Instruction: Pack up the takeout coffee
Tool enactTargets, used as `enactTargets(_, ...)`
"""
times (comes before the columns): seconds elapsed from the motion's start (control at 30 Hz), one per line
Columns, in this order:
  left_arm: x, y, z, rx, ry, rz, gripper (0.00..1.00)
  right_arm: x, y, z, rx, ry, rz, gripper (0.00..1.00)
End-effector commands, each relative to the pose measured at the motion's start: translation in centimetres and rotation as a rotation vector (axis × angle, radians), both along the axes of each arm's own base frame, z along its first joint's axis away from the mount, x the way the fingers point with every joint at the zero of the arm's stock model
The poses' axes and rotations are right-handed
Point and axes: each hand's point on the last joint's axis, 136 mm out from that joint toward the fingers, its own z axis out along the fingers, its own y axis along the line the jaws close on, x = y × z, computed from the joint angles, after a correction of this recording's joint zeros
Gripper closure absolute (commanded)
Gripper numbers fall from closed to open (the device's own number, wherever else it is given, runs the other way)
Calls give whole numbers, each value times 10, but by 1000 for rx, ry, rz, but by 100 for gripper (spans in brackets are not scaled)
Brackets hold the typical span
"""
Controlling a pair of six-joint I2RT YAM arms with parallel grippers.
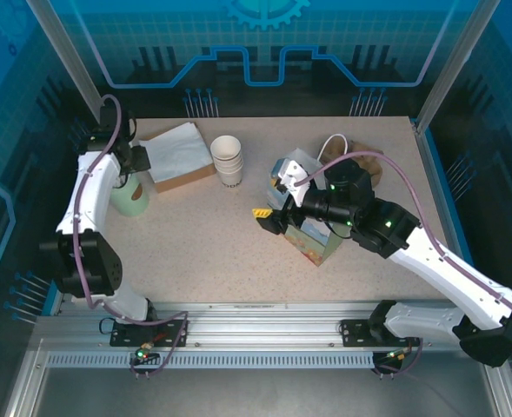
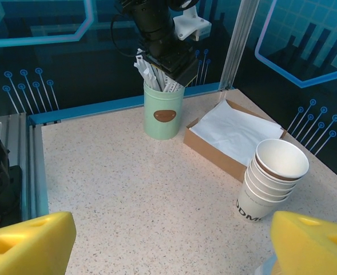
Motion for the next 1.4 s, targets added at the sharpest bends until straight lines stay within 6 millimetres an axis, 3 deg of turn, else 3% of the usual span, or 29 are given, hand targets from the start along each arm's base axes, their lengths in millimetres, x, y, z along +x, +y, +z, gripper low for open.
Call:
enactTargets(0.0, -2, 6, 0, 25, 34, -7, 48, 0, 5, 0, -6, -13, 8, 11)
enactTargets(0.23, -4, 11, -9, 53, 70, -7, 68, 5, 6, -3, -11, -3, -8, 11)
enactTargets(0.53, -4, 15, 4, 84, 46, -3, 91, 5, 7, -6, -22, 15, -8, 11)
enactTargets(0.67, -10, 15, 37, 107, -24, 0, 96, 4, 5, -3, -20, 21, -12, 11)
enactTargets(0.83, -29, 3, 113, 182, -189, -20, 98, 2, -3, 3, -25, 41, -40, 11)
enactTargets(0.97, -58, -34, 182, 184, -374, -102, 98, 5, -18, 10, -73, 37, -104, 11)
enactTargets(1.1, -87, -97, 235, 83, -574, -278, 99, 16, -44, 24, -115, 18, -215, 10)
enactTargets(1.17, -97, -127, 251, 23, -639, -364, 99, 22, -58, 32, -120, 25, -268, 10)
enactTargets(1.37, -117, -226, 275, -198, -713, -673, 99, 36, -114, 53, -83, 62, -455, 10)
